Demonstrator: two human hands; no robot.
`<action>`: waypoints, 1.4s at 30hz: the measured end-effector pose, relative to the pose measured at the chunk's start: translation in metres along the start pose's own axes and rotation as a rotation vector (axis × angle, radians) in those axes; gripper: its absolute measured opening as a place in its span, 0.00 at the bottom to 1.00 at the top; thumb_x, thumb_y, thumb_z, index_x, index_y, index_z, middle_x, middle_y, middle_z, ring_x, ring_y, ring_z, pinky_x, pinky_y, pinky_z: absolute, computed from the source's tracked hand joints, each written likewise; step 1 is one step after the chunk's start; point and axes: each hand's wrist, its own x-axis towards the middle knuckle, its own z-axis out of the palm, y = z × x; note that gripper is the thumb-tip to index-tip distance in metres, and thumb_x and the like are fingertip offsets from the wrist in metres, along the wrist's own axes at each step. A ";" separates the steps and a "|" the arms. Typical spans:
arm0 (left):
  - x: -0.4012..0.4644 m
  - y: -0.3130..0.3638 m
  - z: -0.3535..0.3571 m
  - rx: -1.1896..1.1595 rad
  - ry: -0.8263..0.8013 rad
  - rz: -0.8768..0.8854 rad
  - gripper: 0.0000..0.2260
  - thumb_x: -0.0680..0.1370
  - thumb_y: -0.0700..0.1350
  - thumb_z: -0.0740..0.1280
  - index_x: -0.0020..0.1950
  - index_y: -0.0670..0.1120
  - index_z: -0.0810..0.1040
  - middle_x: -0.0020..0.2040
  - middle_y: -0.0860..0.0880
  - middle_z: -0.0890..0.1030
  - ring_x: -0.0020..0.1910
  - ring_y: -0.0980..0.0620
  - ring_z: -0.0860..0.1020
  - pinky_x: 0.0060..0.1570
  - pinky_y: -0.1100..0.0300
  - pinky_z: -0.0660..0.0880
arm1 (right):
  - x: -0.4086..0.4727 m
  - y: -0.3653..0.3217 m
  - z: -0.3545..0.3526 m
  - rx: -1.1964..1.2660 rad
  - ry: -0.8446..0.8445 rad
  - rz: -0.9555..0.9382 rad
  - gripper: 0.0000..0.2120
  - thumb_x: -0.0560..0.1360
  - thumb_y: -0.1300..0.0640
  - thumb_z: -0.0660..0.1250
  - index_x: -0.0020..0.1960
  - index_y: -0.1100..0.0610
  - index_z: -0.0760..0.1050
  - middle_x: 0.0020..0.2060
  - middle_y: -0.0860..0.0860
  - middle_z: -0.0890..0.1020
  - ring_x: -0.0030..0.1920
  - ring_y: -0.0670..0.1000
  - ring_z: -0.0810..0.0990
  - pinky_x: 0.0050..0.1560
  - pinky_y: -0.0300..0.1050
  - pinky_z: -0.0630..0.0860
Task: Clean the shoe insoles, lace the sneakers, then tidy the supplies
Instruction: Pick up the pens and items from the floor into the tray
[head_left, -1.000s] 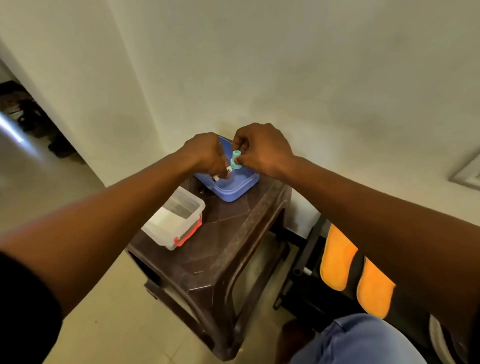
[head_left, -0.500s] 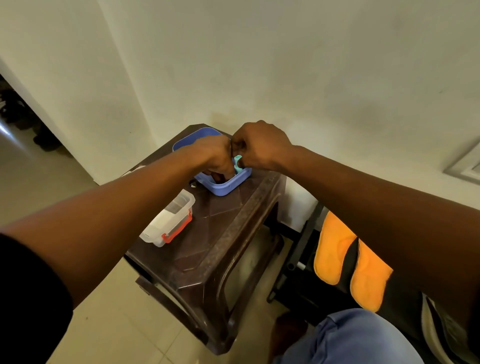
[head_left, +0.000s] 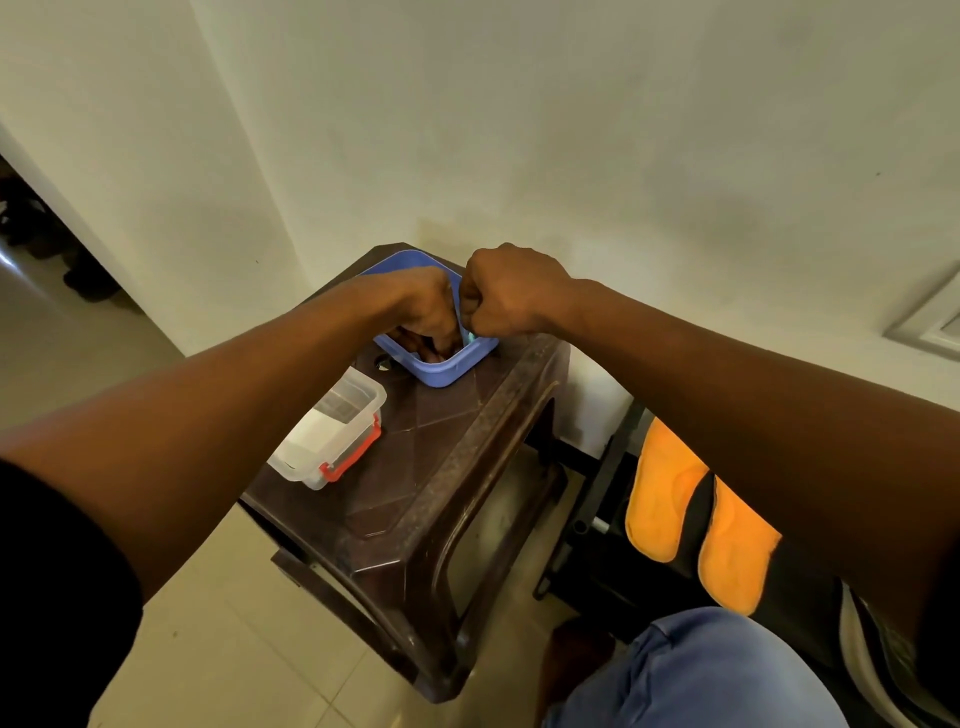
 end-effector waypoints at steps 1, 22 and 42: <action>0.000 0.000 -0.001 0.012 0.008 0.000 0.07 0.75 0.39 0.74 0.52 0.39 0.84 0.49 0.41 0.84 0.44 0.47 0.81 0.52 0.56 0.79 | 0.000 0.000 0.000 0.004 -0.004 -0.001 0.08 0.71 0.59 0.68 0.47 0.57 0.84 0.41 0.56 0.84 0.42 0.58 0.82 0.37 0.44 0.73; -0.125 0.131 0.001 -0.127 0.594 0.490 0.09 0.77 0.45 0.68 0.53 0.54 0.86 0.50 0.54 0.85 0.49 0.52 0.81 0.49 0.60 0.72 | -0.201 0.083 -0.058 0.348 0.546 0.272 0.07 0.74 0.53 0.70 0.50 0.49 0.85 0.44 0.44 0.85 0.44 0.45 0.83 0.49 0.49 0.82; -0.247 0.520 0.347 -0.107 -0.431 0.961 0.06 0.78 0.43 0.70 0.45 0.47 0.87 0.40 0.51 0.87 0.42 0.48 0.86 0.44 0.50 0.84 | -0.708 0.204 0.096 0.363 0.730 1.255 0.05 0.72 0.50 0.70 0.46 0.49 0.83 0.37 0.43 0.84 0.38 0.44 0.81 0.38 0.44 0.78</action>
